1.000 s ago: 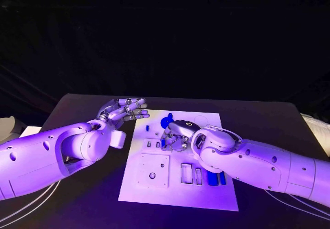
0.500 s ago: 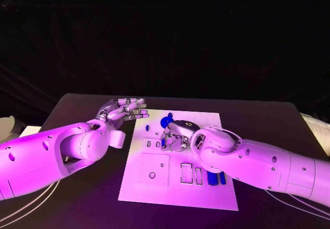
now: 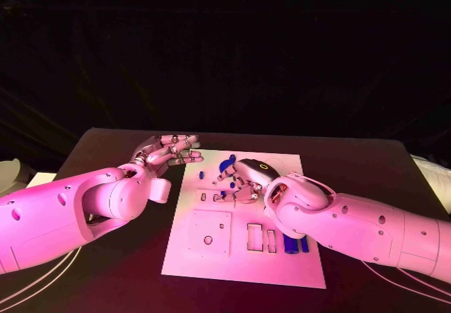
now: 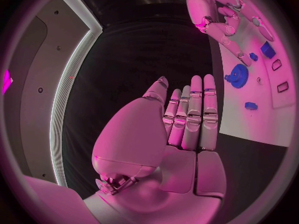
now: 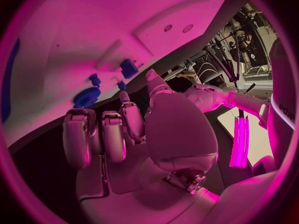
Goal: Assemble the parts on the task board
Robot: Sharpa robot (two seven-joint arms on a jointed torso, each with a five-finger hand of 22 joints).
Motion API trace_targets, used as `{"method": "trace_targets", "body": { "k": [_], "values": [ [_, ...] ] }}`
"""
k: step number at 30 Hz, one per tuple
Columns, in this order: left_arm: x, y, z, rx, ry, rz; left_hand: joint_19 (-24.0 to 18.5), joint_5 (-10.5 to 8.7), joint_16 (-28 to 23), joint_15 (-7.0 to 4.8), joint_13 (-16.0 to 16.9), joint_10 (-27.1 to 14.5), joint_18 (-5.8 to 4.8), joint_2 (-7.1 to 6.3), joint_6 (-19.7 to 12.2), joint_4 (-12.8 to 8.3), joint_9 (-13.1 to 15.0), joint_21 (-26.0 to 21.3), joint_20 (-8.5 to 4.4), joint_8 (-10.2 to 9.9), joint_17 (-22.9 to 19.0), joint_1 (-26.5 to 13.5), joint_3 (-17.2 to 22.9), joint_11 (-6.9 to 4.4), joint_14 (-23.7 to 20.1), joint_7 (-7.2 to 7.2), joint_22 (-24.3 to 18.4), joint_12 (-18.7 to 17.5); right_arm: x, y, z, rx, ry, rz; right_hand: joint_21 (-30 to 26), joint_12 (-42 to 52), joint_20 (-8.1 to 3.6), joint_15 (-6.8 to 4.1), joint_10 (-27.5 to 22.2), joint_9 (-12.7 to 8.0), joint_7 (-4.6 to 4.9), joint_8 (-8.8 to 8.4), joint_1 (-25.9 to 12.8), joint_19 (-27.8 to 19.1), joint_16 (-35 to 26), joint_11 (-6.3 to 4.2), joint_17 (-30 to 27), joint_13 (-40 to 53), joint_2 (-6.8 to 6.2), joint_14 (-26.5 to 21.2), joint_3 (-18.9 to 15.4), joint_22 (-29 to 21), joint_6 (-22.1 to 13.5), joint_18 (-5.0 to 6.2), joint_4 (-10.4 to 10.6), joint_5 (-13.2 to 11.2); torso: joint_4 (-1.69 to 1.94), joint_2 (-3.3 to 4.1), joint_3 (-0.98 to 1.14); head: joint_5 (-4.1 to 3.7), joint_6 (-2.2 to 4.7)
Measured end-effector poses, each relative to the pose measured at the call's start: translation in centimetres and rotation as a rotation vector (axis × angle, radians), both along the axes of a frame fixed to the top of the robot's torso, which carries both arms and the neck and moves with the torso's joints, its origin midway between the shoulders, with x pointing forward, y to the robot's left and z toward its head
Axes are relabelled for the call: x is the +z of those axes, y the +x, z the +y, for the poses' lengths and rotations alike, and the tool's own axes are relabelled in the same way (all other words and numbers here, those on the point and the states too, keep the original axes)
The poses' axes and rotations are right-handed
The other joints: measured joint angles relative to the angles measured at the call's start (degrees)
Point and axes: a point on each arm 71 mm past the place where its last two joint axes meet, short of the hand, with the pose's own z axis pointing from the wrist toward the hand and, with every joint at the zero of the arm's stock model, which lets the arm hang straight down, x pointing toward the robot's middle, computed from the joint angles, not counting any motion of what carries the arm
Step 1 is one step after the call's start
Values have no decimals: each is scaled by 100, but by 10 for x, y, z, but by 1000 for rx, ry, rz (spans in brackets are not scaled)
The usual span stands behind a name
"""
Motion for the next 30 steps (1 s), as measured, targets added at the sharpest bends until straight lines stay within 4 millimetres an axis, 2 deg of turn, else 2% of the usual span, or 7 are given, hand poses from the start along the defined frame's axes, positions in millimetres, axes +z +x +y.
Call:
{"method": "trace_targets", "body": {
  "k": [9,12,13,16,20,26,30],
  "values": [
    [-6,3,0,-49,94,37,1302,0,1777,-529,260,1203,-1,-172,366,300,32,1055,-534,61,1395,-355,20,-483,1313,-365,538,398,33,-2,-27,72,226,16,-77,-200,30,0,-64,12,13,0,147,-31,-76,38,-1,0,135,0,-111,-1,-47,0,80,23,-3,-2,0,28,7],
    [-10,3,-2,-85,151,60,1727,-21,4725,-671,557,1626,-2,-242,476,454,62,1923,-693,115,4410,-485,-27,-631,1322,-475,1267,747,44,0,-42,57,278,38,-77,-200,30,0,-72,18,10,0,190,-31,-76,30,-1,1,178,0,-111,-1,-44,0,80,22,-10,-3,-1,32,4],
    [-12,3,-4,-113,196,77,1964,-33,6326,-738,861,1806,-146,-256,578,510,107,3100,-775,209,5697,-532,-65,-717,1320,-552,2560,1102,50,2,-52,40,308,51,-77,-200,30,0,-72,24,-11,0,192,-31,-76,30,-1,1,180,0,-125,-1,-23,0,65,58,-16,-4,-4,33,3],
    [-15,4,-8,-168,282,101,2059,-33,7502,-788,1503,1814,-312,-180,701,622,206,4390,-845,385,6198,-616,-84,-815,1325,-634,3988,1804,61,8,-70,3,350,65,-77,-200,30,0,-72,23,-5,0,244,-31,-76,30,-1,1,232,0,-130,-1,0,0,61,134,-19,-7,-4,25,2],
    [-19,7,-16,-262,445,138,2014,-240,8221,-817,3575,1391,-423,-140,745,846,490,5715,-906,764,6278,-768,-230,-843,1319,-686,5495,3908,75,15,-97,-59,408,83,-77,-200,30,0,-72,29,-17,0,274,-31,-76,30,-1,3,262,0,-150,-2,25,0,40,201,-23,-7,-4,10,10],
    [-19,12,-26,-358,700,178,2040,-403,8248,-857,5618,1453,-587,-69,608,897,1082,6718,-882,1520,6278,-1102,-461,-902,1323,-808,6813,5972,82,18,-119,-114,460,109,-77,-199,30,0,-72,29,-35,0,274,-31,-79,30,-2,3,262,0,-150,-2,43,0,40,223,-23,-4,-1,-9,15],
    [-15,17,-34,-386,857,184,2069,-433,8248,-927,6253,1607,-668,-3,494,921,1704,7031,-914,2179,6278,-1345,-655,-993,1326,-936,7023,6588,82,20,-127,-139,477,118,-77,-199,30,0,-72,28,-35,0,274,-31,-98,30,-2,3,262,0,-150,-2,43,0,40,223,-19,-3,2,-20,25]
  ]
}}
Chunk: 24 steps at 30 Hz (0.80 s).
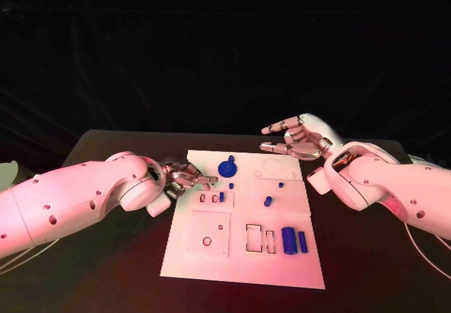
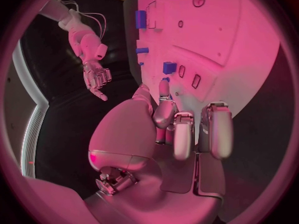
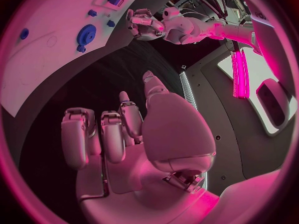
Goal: Assemble the parts on the task board
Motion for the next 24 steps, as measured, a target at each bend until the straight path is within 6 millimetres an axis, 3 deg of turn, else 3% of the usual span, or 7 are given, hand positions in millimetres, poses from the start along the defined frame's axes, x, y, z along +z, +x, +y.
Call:
{"method": "trace_targets", "body": {
  "k": [3,7,9,24],
  "values": [
    [4,4,-6,-23,95,-12,-5,-48,0,-41,188,34,-1,50,-253,7,528,111,-44,460,0,-168,-181,-35,1,-60,5,184,0,2,-5,-17,7,5,0,0,0,0,0,5,0,29,0,0,0,0,0,0,0,0,-16,0,0,0,-16,0,3,0,1,-1,3],
    [8,9,-15,-45,200,-26,-5,-238,0,-41,329,34,0,106,-460,6,896,198,-44,728,-1,-288,-355,-35,1,-80,5,309,0,5,-12,-40,13,10,0,0,0,0,0,5,0,33,0,0,0,0,0,0,0,0,-16,-1,0,0,-16,0,9,0,1,12,6],
    [10,11,-19,-53,247,-29,-4,-374,0,-41,374,56,-85,85,-519,11,1034,215,-44,813,-1,-358,-431,-57,1,-88,4,338,0,6,-15,-49,15,11,0,0,0,0,0,5,0,34,0,0,0,0,0,0,0,0,-16,0,0,0,-16,0,9,0,0,18,6],
    [14,20,-43,-103,416,-31,-4,-432,0,-41,430,98,-85,79,-589,6,1157,252,-43,840,-2,-360,-492,-98,1,-79,3,401,0,10,-21,-77,20,22,0,0,0,0,0,4,20,33,23,0,0,0,-1,0,23,0,-16,-1,20,0,-16,0,6,7,0,2,-25]
  ]
}}
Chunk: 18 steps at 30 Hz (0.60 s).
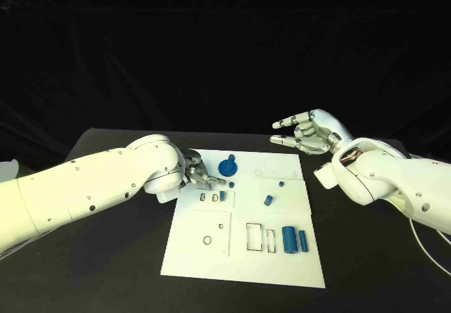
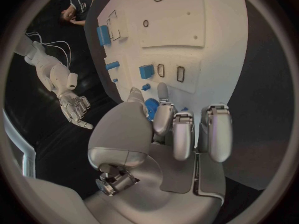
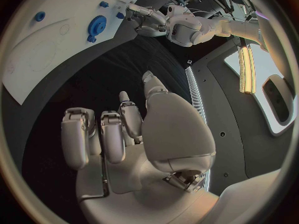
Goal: Assemble the parts on the task board
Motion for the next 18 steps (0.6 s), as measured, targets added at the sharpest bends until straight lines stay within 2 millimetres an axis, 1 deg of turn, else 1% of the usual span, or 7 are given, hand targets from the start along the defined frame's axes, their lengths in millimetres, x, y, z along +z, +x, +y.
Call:
{"method": "trace_targets", "body": {
  "k": [9,10,15,18],
  "values": [
    [0,0,-13,-47,43,10,0,0,0,0,15,21,0,0,-1,-2,12,0,1,0,-1,0,-2,21,0,1,-1,0,-1,1,0,-7,-2,6,0,0,0,0,0,-1,0,0,0,0,0,0,2,0,0,0,0,0,0,0,0,0,7,-1,-5,-7,-15],
    [0,0,-15,-53,46,11,0,0,0,0,21,21,1,0,-21,-2,19,0,1,0,-1,0,-2,21,0,21,-1,0,-1,2,0,-7,-2,7,0,0,0,0,0,-1,0,0,0,0,0,0,3,0,0,0,0,-1,0,0,0,0,7,-1,-5,-6,-16],
    [0,0,-20,-74,59,18,0,0,0,0,30,20,1,0,-40,-2,65,24,1,0,-1,0,-2,21,0,1,-1,0,-1,2,1,-8,-3,11,0,0,0,0,0,-1,0,0,0,0,0,0,4,0,0,0,0,-1,0,0,0,0,7,-2,-7,-5,-21],
    [0,0,-22,-83,68,22,0,22,0,0,30,20,0,0,-52,-2,79,29,1,23,-1,0,-2,21,0,13,-1,0,-2,3,1,-9,-3,13,0,0,0,0,0,-1,-17,0,0,0,0,0,4,0,0,0,0,-1,17,0,0,24,7,-2,-6,-5,-24]
  ]
}}
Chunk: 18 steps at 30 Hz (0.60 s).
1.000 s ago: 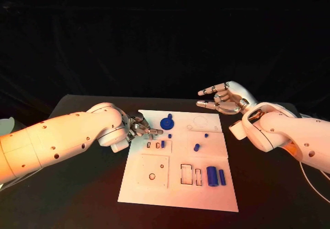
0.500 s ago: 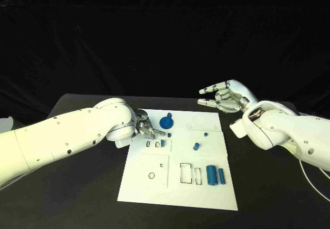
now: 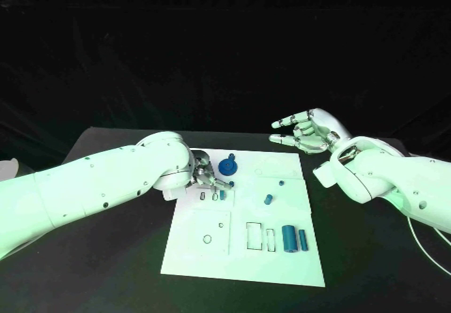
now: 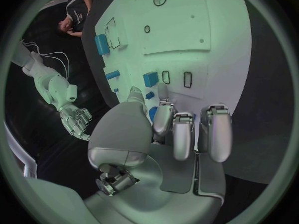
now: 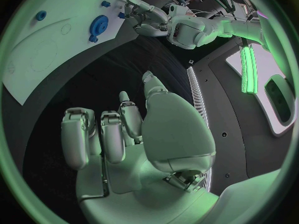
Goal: Assemble the parts on the task board
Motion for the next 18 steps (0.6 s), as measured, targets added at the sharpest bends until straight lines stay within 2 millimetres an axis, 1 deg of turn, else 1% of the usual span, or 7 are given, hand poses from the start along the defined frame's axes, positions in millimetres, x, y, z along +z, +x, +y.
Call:
{"method": "trace_targets", "body": {
  "k": [3,11,18],
  "values": [
    [0,0,-2,-9,6,4,0,7,0,0,6,0,0,3,-8,0,15,0,0,0,0,3,0,0,0,8,0,0,0,0,0,-1,-1,2,0,0,0,0,0,0,0,0,0,0,0,0,0,0,0,0,0,0,0,0,0,0,1,-1,-1,-9,-3],
    [-1,0,-6,-28,20,14,0,61,0,0,40,-1,0,67,-28,0,78,0,0,22,-1,71,0,1,0,-12,-1,0,-1,1,1,-2,-2,7,0,0,0,0,0,-1,0,0,0,0,0,0,-1,0,0,0,-16,5,0,0,16,-1,3,-1,-1,-12,-9],
    [-2,2,-8,-36,30,23,0,102,0,0,61,-3,0,53,-28,-16,121,0,1,22,-1,130,16,2,0,-12,-1,40,-1,1,1,-1,-3,11,0,0,0,0,0,-1,0,0,0,0,0,0,-1,1,0,0,-16,4,0,0,16,-1,3,-1,-1,-15,-18]
  ]
}}
